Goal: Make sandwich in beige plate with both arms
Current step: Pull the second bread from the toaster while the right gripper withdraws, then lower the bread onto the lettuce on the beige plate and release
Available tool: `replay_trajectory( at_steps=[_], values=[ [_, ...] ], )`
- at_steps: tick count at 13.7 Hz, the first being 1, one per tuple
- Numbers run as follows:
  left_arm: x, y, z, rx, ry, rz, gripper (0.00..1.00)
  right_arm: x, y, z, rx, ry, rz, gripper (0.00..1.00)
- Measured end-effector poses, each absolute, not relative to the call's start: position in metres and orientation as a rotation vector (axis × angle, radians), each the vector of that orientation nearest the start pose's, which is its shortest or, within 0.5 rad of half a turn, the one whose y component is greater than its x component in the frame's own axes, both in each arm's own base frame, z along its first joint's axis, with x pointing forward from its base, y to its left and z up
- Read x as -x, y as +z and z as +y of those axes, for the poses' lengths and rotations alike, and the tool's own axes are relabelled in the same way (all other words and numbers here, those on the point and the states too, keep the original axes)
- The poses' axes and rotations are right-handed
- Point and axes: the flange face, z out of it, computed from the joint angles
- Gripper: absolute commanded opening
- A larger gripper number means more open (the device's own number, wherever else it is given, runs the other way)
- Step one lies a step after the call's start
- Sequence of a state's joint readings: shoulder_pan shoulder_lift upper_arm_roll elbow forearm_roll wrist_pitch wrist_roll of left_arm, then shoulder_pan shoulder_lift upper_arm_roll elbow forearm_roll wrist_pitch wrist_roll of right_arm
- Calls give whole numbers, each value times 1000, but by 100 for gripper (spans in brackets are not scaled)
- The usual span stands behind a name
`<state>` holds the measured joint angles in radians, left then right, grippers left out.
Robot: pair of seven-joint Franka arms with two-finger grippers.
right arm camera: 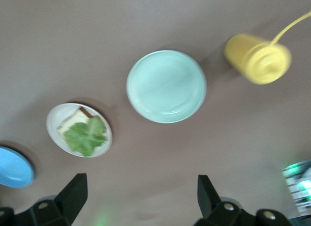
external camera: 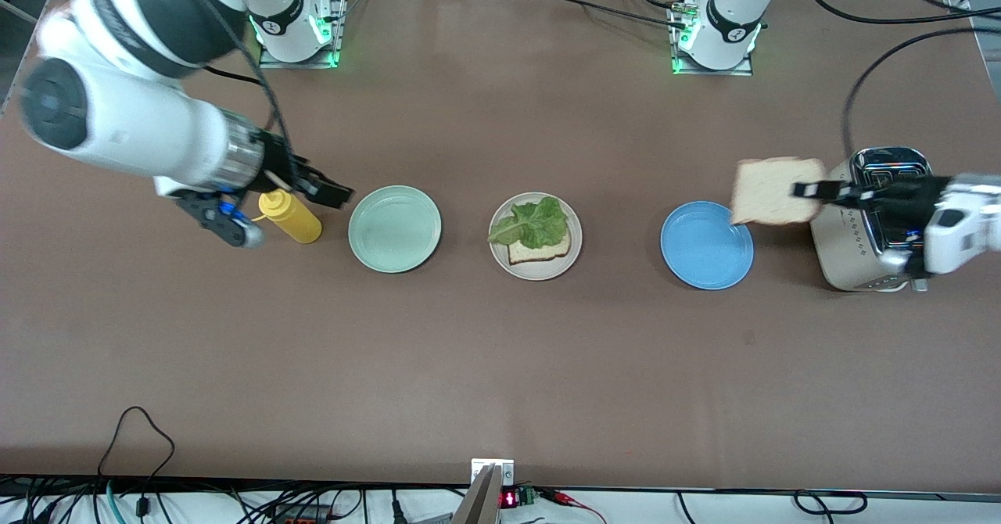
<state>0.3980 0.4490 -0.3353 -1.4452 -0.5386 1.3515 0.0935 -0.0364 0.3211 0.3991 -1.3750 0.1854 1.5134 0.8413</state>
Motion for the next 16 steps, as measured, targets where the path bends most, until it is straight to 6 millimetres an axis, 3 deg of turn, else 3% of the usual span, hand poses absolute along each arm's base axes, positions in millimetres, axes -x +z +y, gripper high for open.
replay_trajectory(
  at_steps=[3,5,7,9,11,16],
  values=[
    [-627,395,-57,-2204,-490,65,0,-595,544,131,2954,404,399,100],
    [-622,378,-103,-2144,-452,97,0,-599,543,79,3000,363,239,100],
    [-609,361,-151,-2115,-420,97,0,-601,548,41,3073,316,9,100],
    [-591,340,-193,-2132,-399,69,0,-601,556,21,3108,264,-131,100],
    [-579,319,-219,-2142,-381,25,0,-604,558,11,3116,228,-147,100],
    [-577,251,-226,-1994,-344,14,0,-605,554,10,3119,221,-167,100]
  ],
)
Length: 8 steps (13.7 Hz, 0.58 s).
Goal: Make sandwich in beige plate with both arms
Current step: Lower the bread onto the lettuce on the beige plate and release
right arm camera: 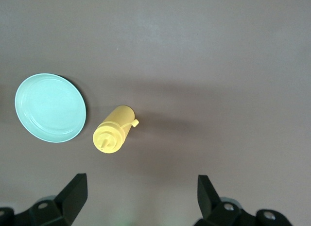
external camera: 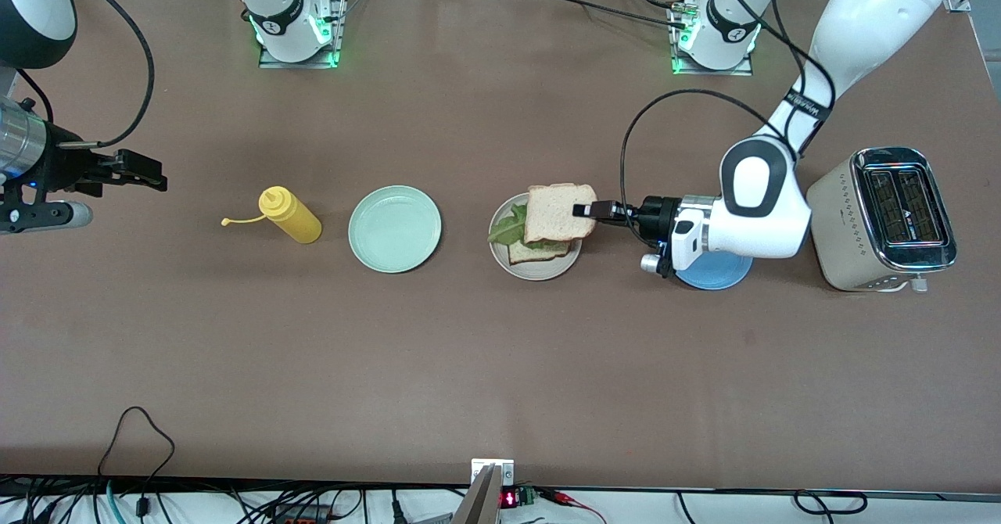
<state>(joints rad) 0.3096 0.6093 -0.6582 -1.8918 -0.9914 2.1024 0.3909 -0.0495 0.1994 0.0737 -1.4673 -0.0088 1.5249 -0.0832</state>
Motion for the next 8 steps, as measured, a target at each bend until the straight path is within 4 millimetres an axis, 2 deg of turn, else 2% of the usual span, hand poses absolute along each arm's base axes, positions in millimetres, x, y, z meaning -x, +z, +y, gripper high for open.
replay_trajectory(
  at_steps=[3,4,6,8],
  values=[
    [-573,227,-241,-2008,-330,24,0,-606,553,-3,3126,224,-210,100],
    [-571,222,-249,-2020,-324,26,0,-606,553,-2,3134,221,-219,100],
    [-568,211,-258,-2032,-316,22,0,-607,554,14,3141,212,-256,100],
    [-566,199,-256,-2029,-317,22,0,-606,554,23,3140,213,-279,100]
  ],
)
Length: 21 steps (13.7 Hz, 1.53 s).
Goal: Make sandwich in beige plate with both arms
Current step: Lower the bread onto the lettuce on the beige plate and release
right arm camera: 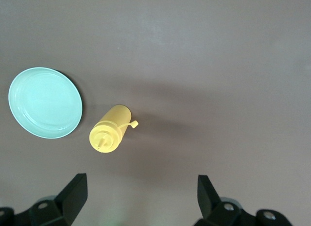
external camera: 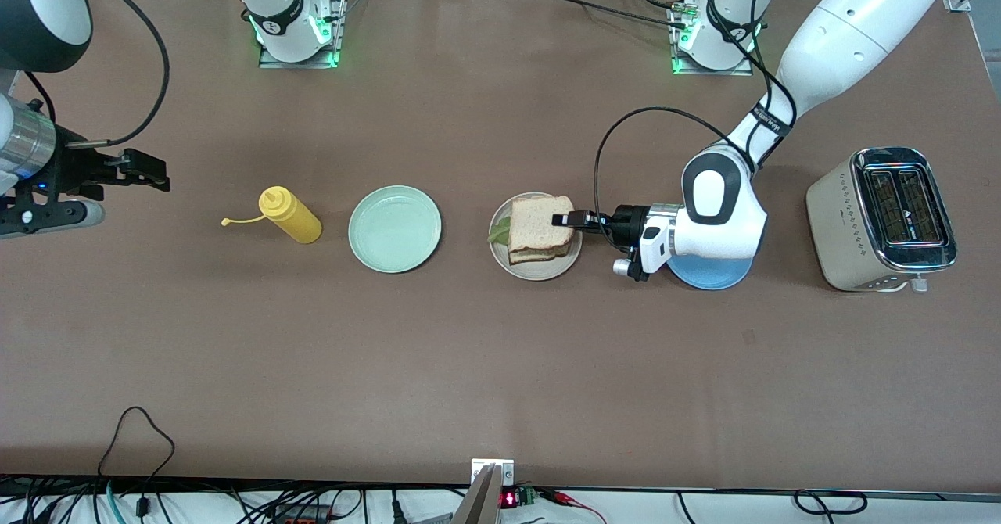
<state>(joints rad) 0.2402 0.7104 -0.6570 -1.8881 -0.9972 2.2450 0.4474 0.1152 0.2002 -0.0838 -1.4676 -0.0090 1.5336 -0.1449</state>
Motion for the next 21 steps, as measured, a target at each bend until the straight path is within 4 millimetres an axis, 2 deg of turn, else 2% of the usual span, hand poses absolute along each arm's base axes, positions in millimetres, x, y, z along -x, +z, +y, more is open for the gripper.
replay_trajectory(
  at_steps=[3,7,11,12,13,14,15,21],
  values=[
    [-566,181,-252,-2016,-331,39,0,-606,554,26,3140,213,-288,100],
    [-570,167,-252,-1996,-330,40,1,-607,553,33,3126,202,-299,100],
    [-568,146,-248,-1983,-311,6,12,-608,552,32,3109,190,-265,100],
    [-568,139,-245,-1981,-308,4,18,-608,552,31,3109,190,-259,100],
    [-568,135,-244,-1978,-309,5,34,-608,552,31,3110,191,-254,100],
    [-568,131,-244,-1974,-311,7,61,-608,552,29,3111,191,-250,100],
    [-569,128,-244,-1970,-311,10,100,-608,552,28,3112,192,-248,100],
    [-582,128,-242,-1957,-282,15,100,-608,550,25,3114,198,-240,100]
  ],
)
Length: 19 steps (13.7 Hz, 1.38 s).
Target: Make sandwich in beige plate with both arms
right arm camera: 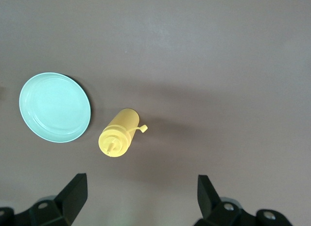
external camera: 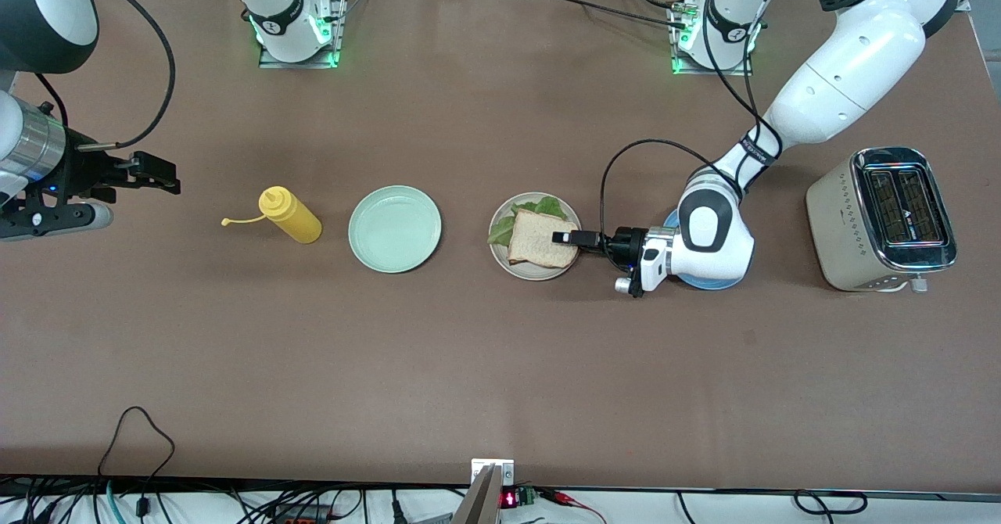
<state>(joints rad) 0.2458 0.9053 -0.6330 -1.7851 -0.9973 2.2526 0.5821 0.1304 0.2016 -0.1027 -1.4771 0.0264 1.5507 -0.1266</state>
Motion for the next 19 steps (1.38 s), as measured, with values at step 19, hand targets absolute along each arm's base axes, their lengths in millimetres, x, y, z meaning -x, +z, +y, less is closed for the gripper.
replay_trajectory(
  at_steps=[19],
  values=[
    [-608,316,-211,-2328,-216,-169,100,-608,549,18,3116,202,-220,100]
  ],
)
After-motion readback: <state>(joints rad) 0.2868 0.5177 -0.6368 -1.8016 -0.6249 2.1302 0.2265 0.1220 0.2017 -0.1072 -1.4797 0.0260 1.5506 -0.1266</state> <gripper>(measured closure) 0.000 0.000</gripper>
